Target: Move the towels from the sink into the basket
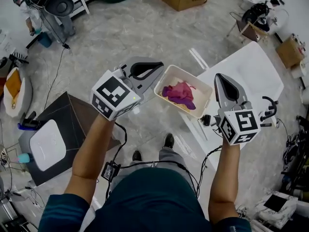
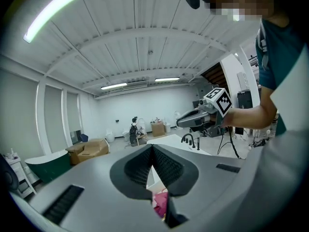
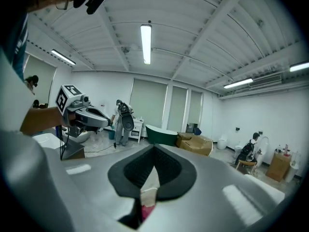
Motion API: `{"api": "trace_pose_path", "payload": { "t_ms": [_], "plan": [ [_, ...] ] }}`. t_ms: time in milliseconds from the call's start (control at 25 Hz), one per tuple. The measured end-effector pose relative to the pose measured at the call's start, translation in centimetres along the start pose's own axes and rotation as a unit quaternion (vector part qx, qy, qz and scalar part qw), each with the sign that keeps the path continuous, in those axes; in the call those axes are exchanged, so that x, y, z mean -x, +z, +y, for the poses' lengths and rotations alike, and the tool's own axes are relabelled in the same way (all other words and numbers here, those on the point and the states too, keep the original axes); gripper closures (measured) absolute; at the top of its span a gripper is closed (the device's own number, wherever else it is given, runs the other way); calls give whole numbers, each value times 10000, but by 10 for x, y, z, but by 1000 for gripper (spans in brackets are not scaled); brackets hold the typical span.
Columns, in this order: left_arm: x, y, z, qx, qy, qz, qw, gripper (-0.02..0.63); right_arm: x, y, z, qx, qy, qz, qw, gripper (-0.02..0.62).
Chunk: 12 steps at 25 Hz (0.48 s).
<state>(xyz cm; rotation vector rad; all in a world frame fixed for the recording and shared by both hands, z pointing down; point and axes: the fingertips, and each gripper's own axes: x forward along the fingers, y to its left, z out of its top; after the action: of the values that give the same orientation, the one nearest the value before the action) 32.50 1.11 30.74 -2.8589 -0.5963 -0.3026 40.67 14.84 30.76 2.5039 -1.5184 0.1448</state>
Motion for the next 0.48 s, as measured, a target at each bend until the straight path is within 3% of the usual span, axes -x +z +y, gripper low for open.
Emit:
{"api": "trace_pose_path", "payload": {
  "t_ms": [480],
  "plan": [
    [116, 22, -1, -253, 486, -271, 9981, 600, 25, 65, 90, 516, 324, -334, 9976, 588]
  ]
}}
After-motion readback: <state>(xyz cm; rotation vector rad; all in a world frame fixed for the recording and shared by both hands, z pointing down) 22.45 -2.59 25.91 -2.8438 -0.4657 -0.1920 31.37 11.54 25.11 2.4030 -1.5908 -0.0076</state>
